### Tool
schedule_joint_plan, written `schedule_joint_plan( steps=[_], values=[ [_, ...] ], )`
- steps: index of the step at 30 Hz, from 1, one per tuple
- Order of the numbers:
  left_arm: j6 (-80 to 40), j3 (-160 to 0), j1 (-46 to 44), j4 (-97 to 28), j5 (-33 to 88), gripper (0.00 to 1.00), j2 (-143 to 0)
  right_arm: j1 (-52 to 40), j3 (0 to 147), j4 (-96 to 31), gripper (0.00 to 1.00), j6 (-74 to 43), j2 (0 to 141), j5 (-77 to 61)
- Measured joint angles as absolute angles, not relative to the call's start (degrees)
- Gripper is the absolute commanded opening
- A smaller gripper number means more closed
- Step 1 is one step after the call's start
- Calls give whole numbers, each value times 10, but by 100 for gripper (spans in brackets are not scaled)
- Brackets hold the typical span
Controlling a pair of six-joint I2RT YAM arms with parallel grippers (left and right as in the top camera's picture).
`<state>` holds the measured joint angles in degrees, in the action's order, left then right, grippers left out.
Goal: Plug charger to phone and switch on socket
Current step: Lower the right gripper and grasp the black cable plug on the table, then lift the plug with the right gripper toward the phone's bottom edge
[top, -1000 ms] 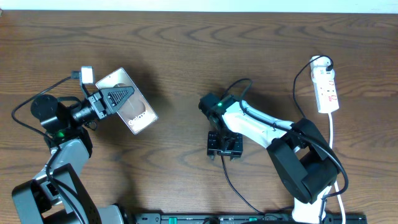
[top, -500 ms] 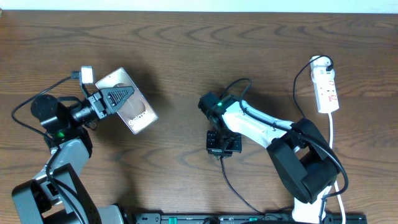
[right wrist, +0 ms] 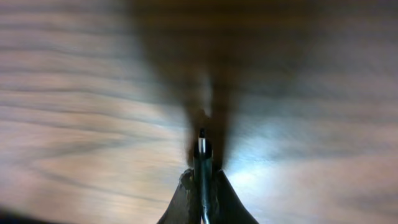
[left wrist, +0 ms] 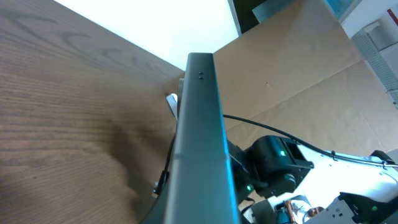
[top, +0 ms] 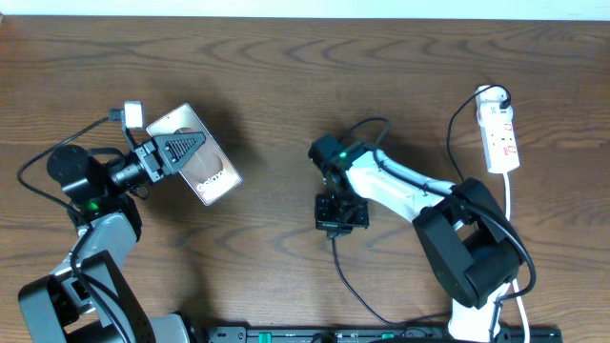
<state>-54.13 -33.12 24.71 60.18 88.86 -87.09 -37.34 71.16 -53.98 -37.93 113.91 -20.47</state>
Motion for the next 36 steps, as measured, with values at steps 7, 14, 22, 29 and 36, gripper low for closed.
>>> schedule_joint_plan(
  steps=[7, 14, 22, 29, 36],
  values=[
    [-542, -331, 247, 602, 889, 7, -871, -329, 733, -517, 1, -229, 1142, -359],
    [-541, -331, 247, 602, 889, 7, -871, -300, 774, -463, 5, -59, 1143, -504],
    [-541, -331, 247, 602, 889, 7, -871, -302, 774, -421, 8, 117, 1143, -661],
    [-541, -331, 247, 602, 889, 7, -871, -317, 774, -412, 9, 255, 1143, -761],
    [-542, -331, 247, 602, 889, 8, -871, -340, 774, -399, 4, 366, 1143, -813]
  ],
)
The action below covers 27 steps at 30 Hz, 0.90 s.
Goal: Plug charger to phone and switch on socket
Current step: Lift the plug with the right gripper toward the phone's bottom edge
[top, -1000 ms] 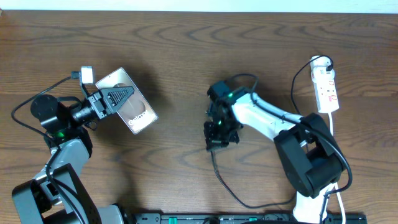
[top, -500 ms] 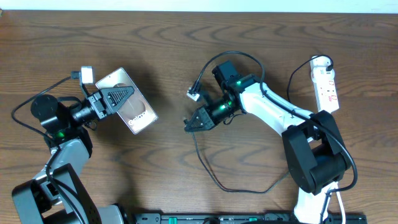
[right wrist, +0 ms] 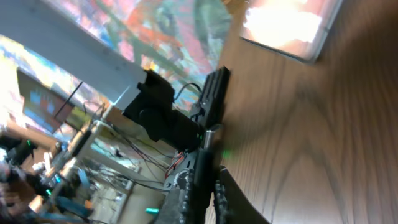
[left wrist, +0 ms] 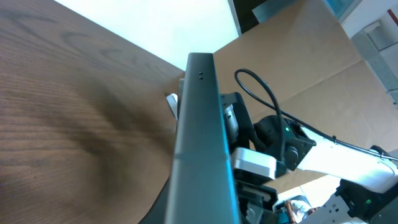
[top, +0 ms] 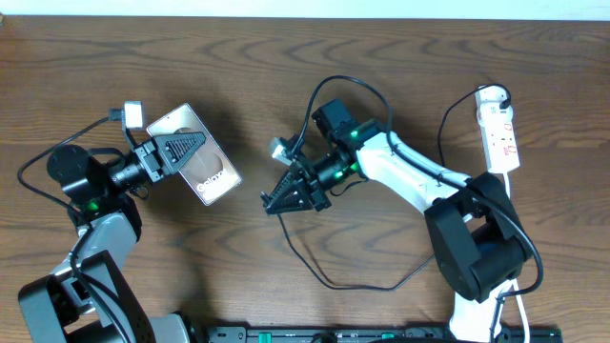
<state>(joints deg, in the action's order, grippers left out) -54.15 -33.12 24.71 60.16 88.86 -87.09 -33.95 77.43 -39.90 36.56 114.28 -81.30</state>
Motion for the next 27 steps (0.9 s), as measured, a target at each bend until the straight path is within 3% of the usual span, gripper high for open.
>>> schedule_joint_plan(
  steps=[12, 27],
  values=[
    [-541, -331, 247, 602, 889, 8, -871, -351, 774, -380, 2, 400, 1162, -868],
    [-541, -331, 247, 602, 889, 8, -871, -351, 774, -379, 2, 355, 1181, -875]
  ],
)
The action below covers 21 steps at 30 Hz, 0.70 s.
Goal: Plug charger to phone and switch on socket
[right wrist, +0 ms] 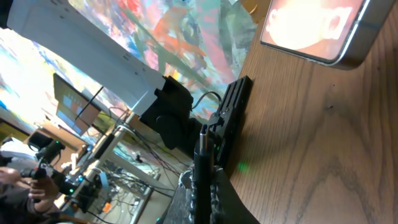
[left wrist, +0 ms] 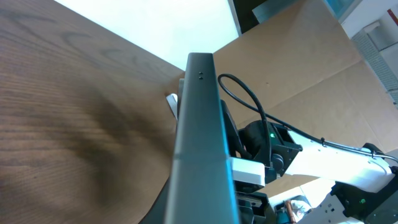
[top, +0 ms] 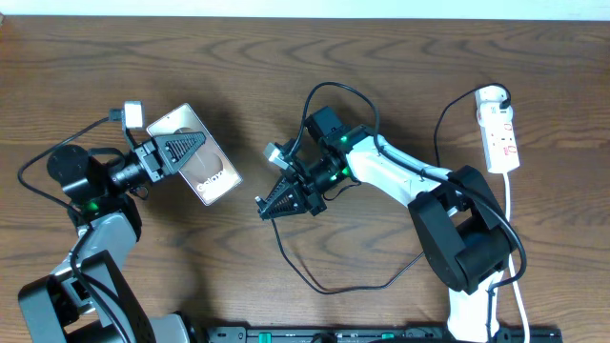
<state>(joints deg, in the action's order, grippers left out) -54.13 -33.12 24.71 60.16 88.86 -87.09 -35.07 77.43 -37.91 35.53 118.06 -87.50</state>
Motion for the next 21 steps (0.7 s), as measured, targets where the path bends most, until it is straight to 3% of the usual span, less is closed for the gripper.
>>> schedule_joint_plan(
  steps=[21],
  values=[
    [-608, -331, 213, 602, 871, 7, -871, -364, 774, -335, 1, 349, 1181, -870]
  ],
)
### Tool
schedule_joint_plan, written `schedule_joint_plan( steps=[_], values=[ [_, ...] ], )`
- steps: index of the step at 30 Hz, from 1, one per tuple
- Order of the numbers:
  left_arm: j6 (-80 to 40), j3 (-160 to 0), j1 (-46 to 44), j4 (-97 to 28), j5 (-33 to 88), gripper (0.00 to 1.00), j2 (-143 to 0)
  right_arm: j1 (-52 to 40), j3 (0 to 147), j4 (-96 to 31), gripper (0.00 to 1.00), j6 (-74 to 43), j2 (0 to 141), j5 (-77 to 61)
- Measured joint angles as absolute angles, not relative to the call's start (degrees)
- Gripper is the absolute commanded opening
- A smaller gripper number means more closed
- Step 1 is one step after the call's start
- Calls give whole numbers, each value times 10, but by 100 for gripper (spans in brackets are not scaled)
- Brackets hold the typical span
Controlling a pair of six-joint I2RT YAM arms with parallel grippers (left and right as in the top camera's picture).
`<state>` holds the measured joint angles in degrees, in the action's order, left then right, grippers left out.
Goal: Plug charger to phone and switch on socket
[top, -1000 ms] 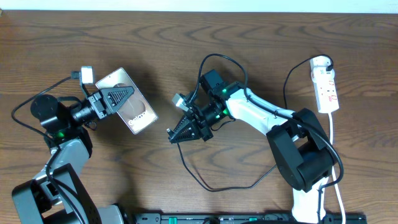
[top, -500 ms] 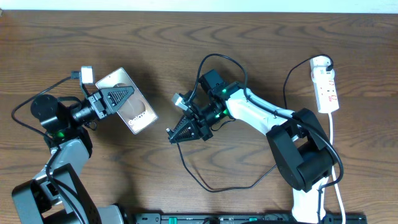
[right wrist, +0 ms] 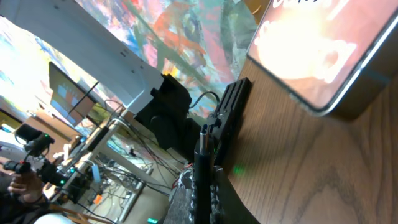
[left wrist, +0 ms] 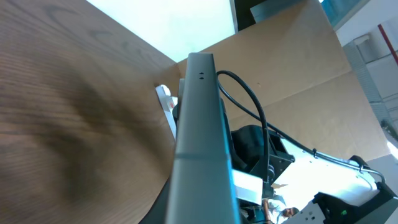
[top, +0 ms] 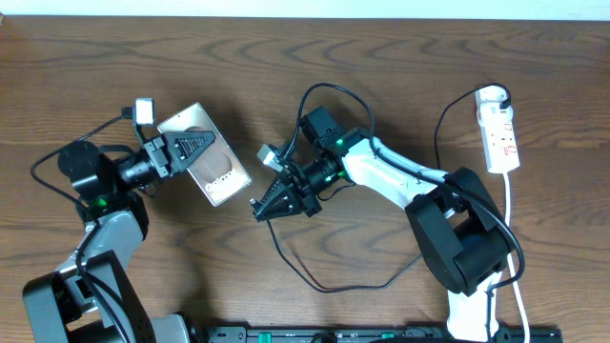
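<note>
My left gripper is shut on a silver phone, holding it tilted above the table at the left; the left wrist view shows the phone edge-on. My right gripper is level at the table's middle and points left at the phone's lower end, a short gap away. It is shut on the charger plug, whose metal tip faces the phone. The black charger cable trails in loops toward the front. The white socket strip lies at the far right.
A white cord runs from the socket strip down the right side, by the right arm's base. A small white block sits at the left wrist. A black rail lines the front edge.
The left gripper has shifted the phone a little to the right and turned its lower end toward the plug. The right gripper has edged left, so the phone looms larger in its view.
At first my right gripper pointed straight down at the table's middle, shut on the plug, while the left held the phone. Later it was level, aiming left at the phone, then nearer. Now phone and plug are a short gap apart.
</note>
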<state>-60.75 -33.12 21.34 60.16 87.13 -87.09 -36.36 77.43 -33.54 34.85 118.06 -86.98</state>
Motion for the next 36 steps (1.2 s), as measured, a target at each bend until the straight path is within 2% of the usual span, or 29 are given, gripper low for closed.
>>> schedule_joint_plan(
  steps=[6, 16, 36],
  values=[
    [-617, -331, 200, 602, 867, 8, -871, -364, 774, -296, 1, 309, 1181, -864],
    [-620, -331, 198, 602, 865, 7, -871, -366, 774, -220, 1, 174, 1181, -820],
    [-625, -331, 198, 616, 854, 7, -871, -382, 774, -191, 1, 138, 1181, -805]
  ],
)
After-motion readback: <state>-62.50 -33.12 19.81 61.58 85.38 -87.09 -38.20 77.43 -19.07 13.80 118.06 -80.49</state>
